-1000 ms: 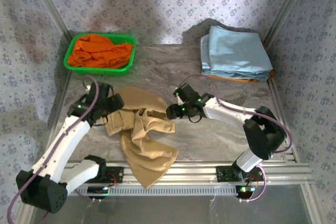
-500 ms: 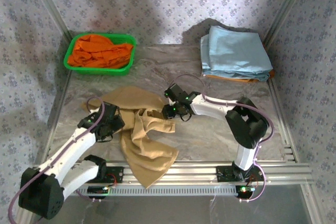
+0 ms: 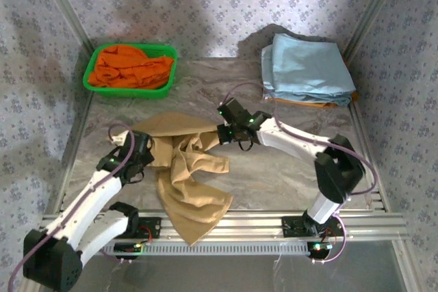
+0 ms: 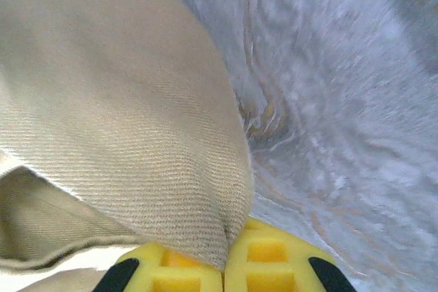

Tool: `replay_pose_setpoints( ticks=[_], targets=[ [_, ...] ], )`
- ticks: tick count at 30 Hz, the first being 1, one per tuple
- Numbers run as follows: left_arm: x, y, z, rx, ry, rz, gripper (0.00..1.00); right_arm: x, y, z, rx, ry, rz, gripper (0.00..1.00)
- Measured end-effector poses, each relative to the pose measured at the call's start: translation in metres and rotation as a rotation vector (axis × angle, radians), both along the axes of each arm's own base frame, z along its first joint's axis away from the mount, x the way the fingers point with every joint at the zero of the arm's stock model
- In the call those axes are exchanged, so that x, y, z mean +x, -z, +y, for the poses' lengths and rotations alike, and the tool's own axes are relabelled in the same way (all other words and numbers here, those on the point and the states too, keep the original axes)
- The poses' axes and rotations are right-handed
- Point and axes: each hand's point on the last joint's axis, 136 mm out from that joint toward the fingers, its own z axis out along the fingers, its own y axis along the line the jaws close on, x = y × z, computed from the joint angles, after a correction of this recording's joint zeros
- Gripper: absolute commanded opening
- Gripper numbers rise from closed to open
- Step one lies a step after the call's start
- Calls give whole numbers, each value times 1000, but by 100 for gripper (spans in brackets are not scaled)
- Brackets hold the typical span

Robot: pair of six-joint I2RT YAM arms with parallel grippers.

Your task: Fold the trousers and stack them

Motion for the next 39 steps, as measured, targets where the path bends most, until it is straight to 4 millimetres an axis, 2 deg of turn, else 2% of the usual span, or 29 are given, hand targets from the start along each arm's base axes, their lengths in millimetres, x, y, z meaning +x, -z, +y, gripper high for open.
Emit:
replay_pose_setpoints(
  ticks=[3,5,7,10,13,15,18,20,22,23,25,26,28,30,31,32,35,37,39],
  targets=[
    [5,-26,14,-8,-57,-79,0,7,-41,-12,33,20,-77,0],
    [4,-32,24,4,-91,-90,0,11,-64,-22,42,35,-118,0],
    [1,-33,32,18,-113,-83,0,14,-79,-32,38,49,-141,0],
    [-5,-39,42,36,-145,-72,0,24,-91,-52,16,86,-155,0],
    [-8,-49,56,42,-199,-86,0,42,-98,-82,-1,156,-156,0],
    [-12,-51,64,41,-235,-90,0,58,-105,-103,0,209,-158,0],
    [-20,-51,72,38,-276,-88,0,87,-114,-121,8,262,-165,2],
    [-25,-53,74,30,-292,-97,0,107,-112,-124,6,280,-157,11],
    [-32,-52,75,23,-302,-102,0,125,-103,-123,5,284,-133,39],
    [-36,-52,75,20,-308,-102,0,133,-96,-122,2,287,-117,46],
    [-43,-49,76,17,-313,-98,0,145,-81,-121,-7,294,-86,54],
    [-45,-50,76,16,-313,-99,9,148,-73,-122,-18,294,-72,57],
    [-45,-49,75,10,-307,-94,32,144,-63,-123,-36,295,-40,60],
    [-41,-44,71,2,-289,-68,51,138,-64,-122,-36,290,-40,61],
    [-37,-40,68,-1,-275,-47,57,133,-65,-123,-35,289,-42,61],
    [-33,-35,66,-7,-263,-25,61,127,-67,-123,-34,288,-46,61],
    [-13,-19,50,-7,-195,53,64,96,-69,-126,-19,286,-56,61],
    [2,-11,32,2,-123,92,66,73,-64,-124,-5,280,-50,59],
    [19,-3,11,11,-47,122,71,46,-51,-112,13,248,-37,58]
  ],
)
